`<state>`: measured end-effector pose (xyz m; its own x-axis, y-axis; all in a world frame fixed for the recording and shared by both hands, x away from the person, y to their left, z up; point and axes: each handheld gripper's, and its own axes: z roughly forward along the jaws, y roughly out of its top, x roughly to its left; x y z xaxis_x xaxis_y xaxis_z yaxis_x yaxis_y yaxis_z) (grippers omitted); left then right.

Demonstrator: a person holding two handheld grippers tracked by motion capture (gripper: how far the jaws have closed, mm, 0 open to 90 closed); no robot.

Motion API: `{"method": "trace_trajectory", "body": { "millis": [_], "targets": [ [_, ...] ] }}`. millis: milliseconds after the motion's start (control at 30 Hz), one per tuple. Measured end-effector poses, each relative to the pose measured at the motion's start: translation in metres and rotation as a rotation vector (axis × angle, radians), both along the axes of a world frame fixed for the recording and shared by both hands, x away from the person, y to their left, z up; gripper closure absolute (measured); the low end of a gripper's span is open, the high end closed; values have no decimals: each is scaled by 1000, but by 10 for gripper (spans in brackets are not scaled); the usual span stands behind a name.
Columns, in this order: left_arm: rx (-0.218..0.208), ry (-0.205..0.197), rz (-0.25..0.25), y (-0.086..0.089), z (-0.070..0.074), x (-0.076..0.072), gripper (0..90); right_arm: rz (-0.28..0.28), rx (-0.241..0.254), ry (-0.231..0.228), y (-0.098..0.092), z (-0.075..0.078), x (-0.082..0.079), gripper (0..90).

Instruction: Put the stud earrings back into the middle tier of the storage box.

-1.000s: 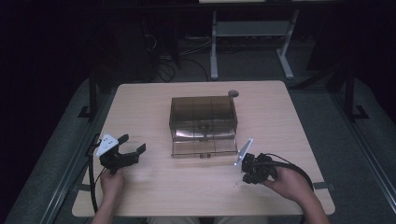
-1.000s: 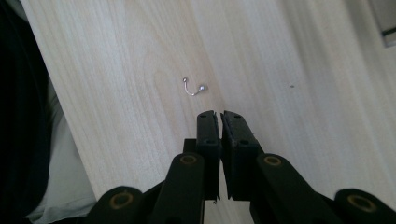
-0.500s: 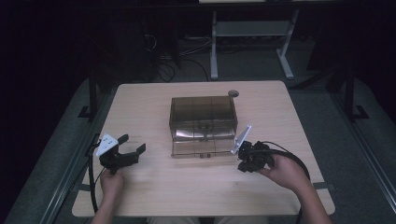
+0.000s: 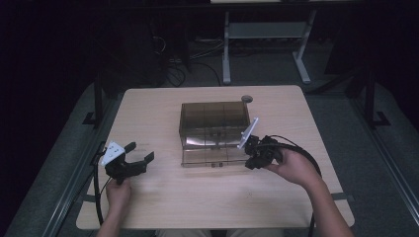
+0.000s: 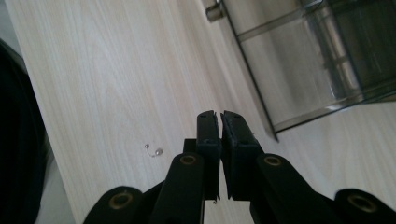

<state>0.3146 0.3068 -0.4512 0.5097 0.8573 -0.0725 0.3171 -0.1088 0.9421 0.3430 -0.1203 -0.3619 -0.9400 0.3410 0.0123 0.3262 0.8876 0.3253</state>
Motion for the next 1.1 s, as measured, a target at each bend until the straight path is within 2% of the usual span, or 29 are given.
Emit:
{"method": "trace_trajectory", "body": {
  "millis": [233, 600, 767, 900, 1100],
  "targets": [
    [-1, 1, -1, 1, 0, 0, 128, -10, 8, -3, 7, 7, 15, 854],
    [-8, 4, 1, 1, 0, 0, 128, -44, -13, 26, 15, -3, 44, 854],
    [-8, 4, 0, 1, 0, 0, 128, -63, -67, 36, 18, -16, 54, 853],
    [-8, 3, 0, 1, 0, 0, 128, -65, -86, 27, 22, -21, 58, 854],
    [-8, 5, 0, 1, 0, 0, 128, -74, -113, 44, 26, -29, 64, 859]
  ]
}}
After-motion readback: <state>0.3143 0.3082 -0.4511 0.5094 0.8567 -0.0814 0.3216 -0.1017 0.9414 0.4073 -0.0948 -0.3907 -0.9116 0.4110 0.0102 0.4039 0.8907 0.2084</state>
